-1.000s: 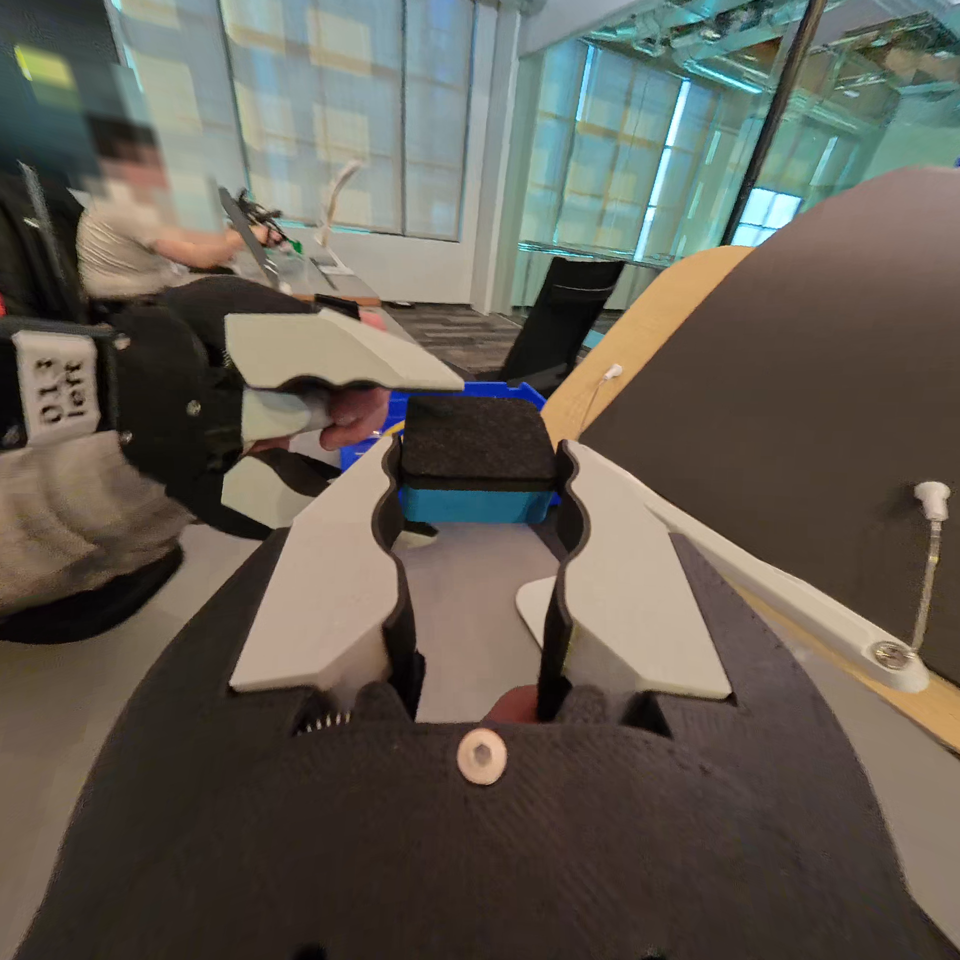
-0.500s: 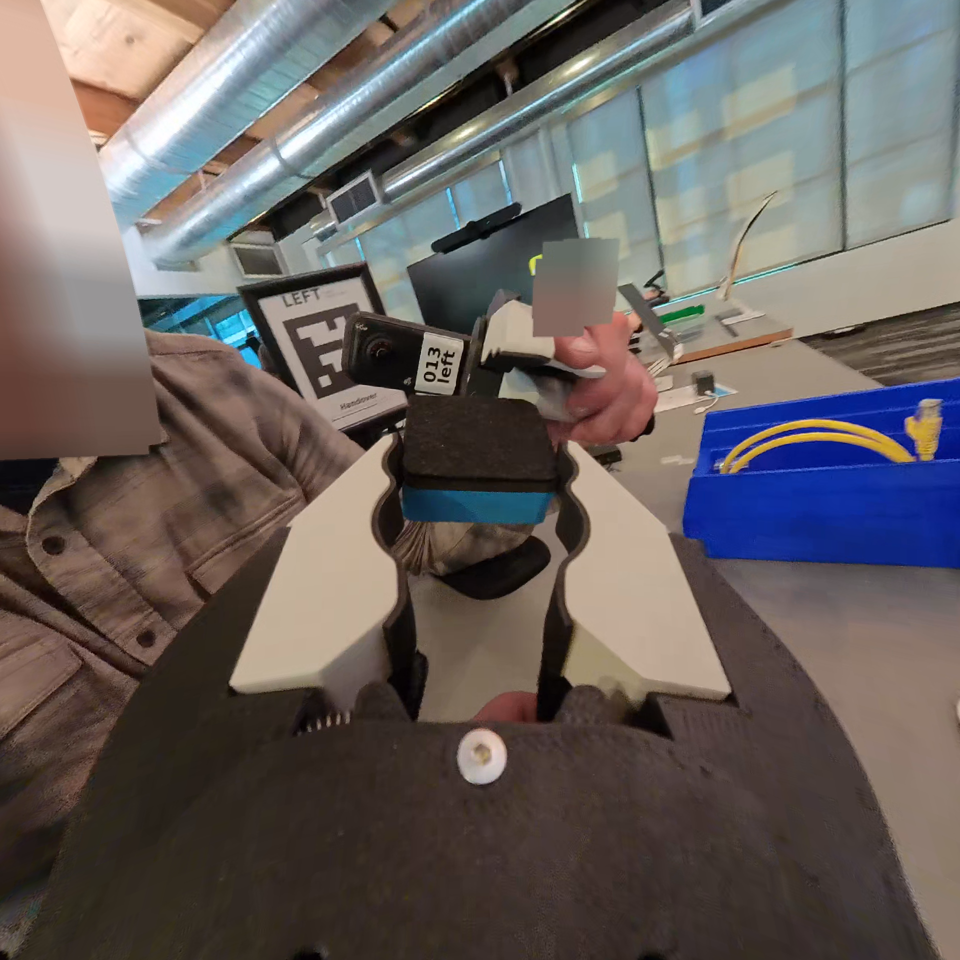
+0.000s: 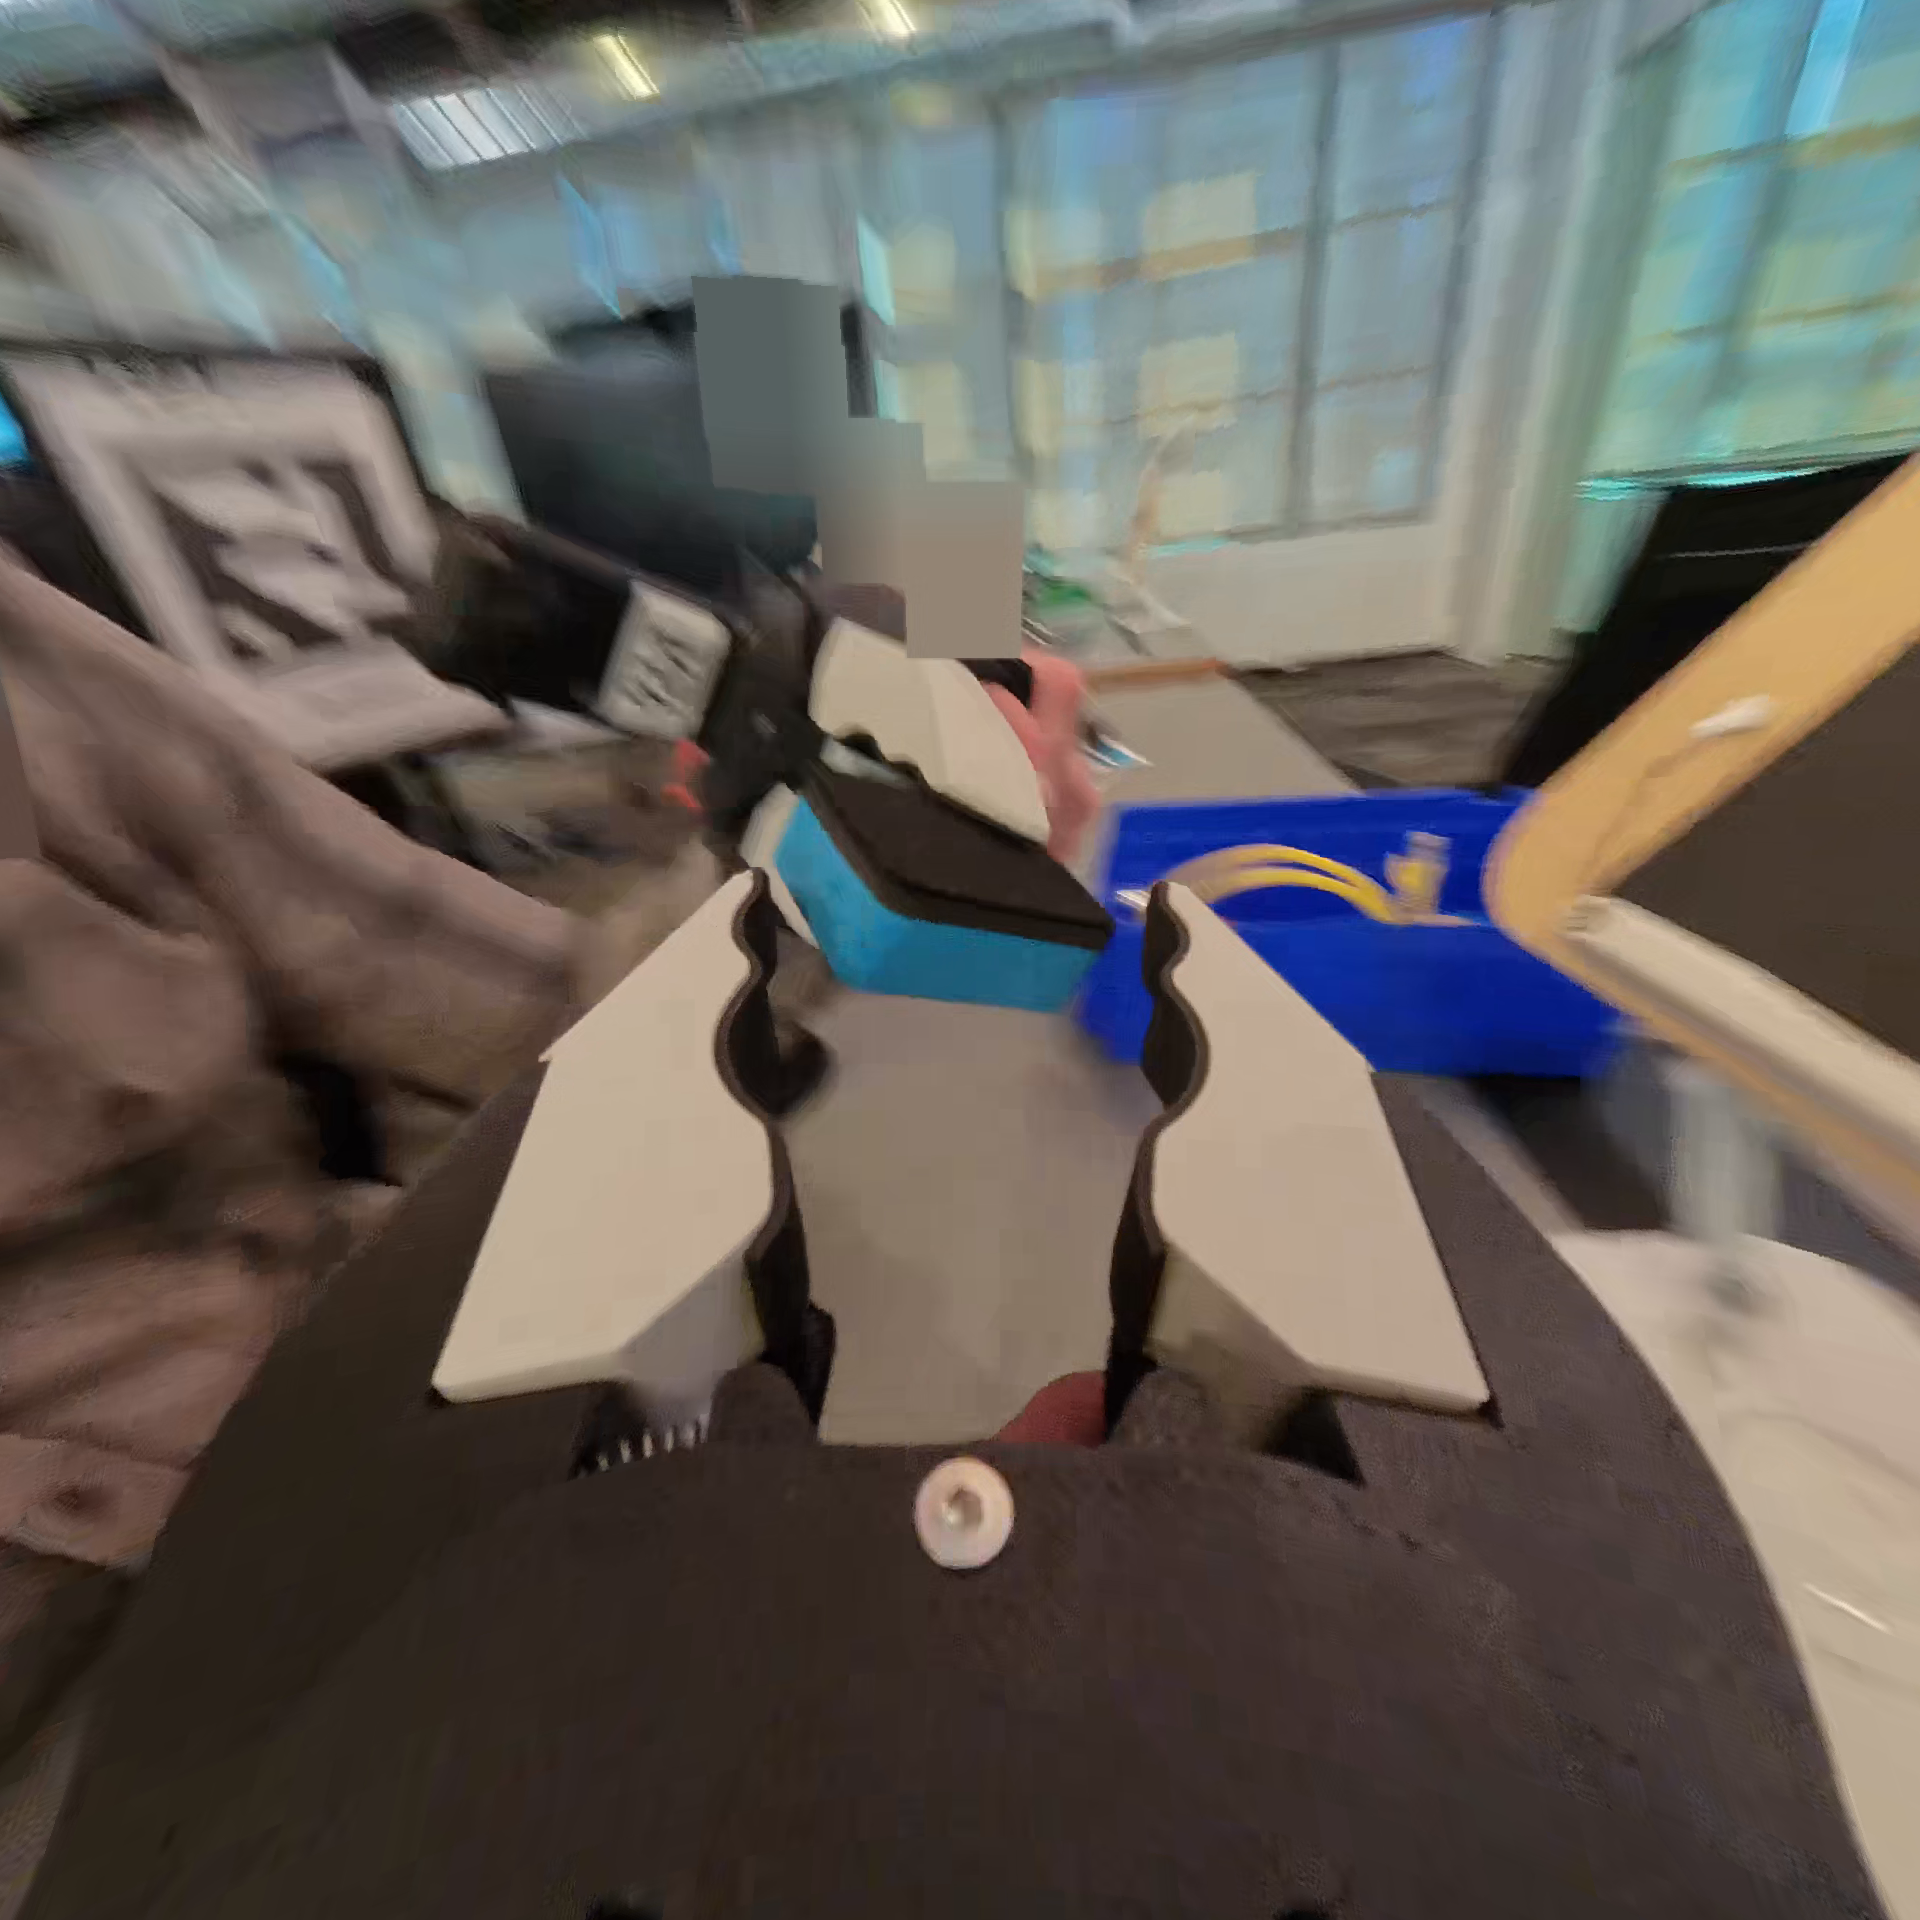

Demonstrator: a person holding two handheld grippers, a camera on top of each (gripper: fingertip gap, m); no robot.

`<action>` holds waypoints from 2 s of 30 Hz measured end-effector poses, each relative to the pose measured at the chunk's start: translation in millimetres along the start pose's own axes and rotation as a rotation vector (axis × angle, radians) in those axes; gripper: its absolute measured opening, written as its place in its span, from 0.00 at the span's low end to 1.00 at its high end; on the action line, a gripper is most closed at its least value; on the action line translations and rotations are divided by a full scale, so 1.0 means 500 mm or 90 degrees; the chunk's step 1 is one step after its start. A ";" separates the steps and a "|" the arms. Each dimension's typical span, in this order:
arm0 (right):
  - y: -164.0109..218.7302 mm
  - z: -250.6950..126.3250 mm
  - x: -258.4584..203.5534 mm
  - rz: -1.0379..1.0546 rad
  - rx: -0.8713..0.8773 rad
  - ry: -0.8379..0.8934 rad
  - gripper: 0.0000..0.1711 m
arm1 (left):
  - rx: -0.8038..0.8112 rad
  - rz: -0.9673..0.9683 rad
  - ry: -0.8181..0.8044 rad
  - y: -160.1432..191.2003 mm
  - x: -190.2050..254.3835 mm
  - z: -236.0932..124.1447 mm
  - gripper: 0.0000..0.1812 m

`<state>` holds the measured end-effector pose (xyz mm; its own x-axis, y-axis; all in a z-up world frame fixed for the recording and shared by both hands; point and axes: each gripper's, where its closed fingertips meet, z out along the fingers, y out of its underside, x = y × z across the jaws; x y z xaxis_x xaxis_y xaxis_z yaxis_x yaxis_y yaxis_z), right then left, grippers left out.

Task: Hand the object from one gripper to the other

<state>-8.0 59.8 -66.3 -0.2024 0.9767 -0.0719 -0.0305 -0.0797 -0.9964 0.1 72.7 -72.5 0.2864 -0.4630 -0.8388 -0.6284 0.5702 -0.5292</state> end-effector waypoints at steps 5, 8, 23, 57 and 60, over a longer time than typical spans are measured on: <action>-0.008 -0.002 0.018 -0.428 -0.193 0.232 0.36 | -0.130 0.029 -0.057 0.058 -0.035 0.000 0.13; -0.002 -0.002 0.023 -0.696 -0.347 0.323 0.30 | -0.180 0.027 -0.052 0.076 -0.033 0.002 0.13; 0.041 0.031 0.013 -0.764 -0.415 0.284 0.11 | -0.253 0.091 0.035 0.078 0.017 0.000 0.13; -0.029 -0.003 0.052 -0.287 -0.183 0.305 0.33 | -0.223 0.150 -0.130 0.081 -0.036 0.043 0.33; -0.007 -0.013 0.041 -0.478 -0.295 0.323 0.37 | -0.234 0.074 -0.024 0.094 -0.005 0.026 0.33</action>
<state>-5.6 81.6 -64.4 0.1552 0.7201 0.6763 0.4258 0.5690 -0.7036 -20.8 109.4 -96.9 0.2207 -0.3800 -0.8982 -0.8734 0.3329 -0.3555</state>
